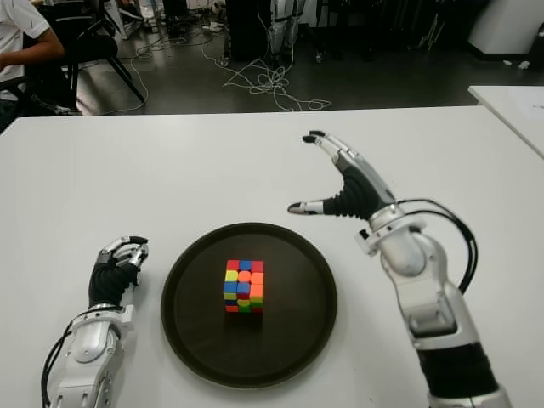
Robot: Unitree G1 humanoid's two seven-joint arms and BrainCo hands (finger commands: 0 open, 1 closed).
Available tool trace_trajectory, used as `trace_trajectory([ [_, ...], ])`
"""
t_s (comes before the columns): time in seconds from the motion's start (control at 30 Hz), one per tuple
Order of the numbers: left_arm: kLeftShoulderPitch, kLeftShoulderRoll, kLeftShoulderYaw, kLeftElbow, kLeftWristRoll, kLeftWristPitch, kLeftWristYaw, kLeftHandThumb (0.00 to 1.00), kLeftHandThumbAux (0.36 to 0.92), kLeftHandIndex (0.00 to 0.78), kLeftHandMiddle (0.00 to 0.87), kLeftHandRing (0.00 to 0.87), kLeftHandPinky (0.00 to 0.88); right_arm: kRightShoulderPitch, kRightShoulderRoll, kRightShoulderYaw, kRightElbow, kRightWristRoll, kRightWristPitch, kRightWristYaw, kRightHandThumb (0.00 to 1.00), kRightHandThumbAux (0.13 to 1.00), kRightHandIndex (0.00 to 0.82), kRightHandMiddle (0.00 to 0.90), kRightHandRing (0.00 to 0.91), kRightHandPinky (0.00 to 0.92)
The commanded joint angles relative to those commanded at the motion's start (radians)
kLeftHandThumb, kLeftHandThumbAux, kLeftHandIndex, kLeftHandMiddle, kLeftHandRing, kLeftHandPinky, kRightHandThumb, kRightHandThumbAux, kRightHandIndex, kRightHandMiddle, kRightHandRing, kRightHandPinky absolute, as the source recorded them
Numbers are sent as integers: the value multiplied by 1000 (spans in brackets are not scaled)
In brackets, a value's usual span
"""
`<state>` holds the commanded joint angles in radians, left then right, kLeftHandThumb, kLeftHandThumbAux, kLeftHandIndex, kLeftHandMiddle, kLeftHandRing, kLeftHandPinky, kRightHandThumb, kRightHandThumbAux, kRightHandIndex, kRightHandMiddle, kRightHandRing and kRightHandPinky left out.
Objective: Pick up the Rubik's Cube and put it in the plate
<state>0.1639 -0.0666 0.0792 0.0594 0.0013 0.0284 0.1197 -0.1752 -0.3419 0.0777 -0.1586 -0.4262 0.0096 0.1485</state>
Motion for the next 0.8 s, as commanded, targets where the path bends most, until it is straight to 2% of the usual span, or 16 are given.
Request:
trace_trajectory([
  [0.47, -4, 3, 1, 0, -3, 8, -10, 710, 705, 443, 816, 821, 811, 29, -4, -45, 60, 5, -52, -97, 0, 658, 0, 0, 0, 0],
  [0.6, -5, 3, 2, 3, -6, 3, -14, 711, 705, 443, 821, 825, 818, 44, -10, -60, 44, 4, -42, -107, 0, 644, 0, 0, 0, 0],
  [0.8, -9, 6, 11, 17, -14, -13, -23, 710, 704, 444, 819, 827, 820, 59, 0, -79, 52, -30, -22, -167, 0, 642, 0, 0, 0, 0],
])
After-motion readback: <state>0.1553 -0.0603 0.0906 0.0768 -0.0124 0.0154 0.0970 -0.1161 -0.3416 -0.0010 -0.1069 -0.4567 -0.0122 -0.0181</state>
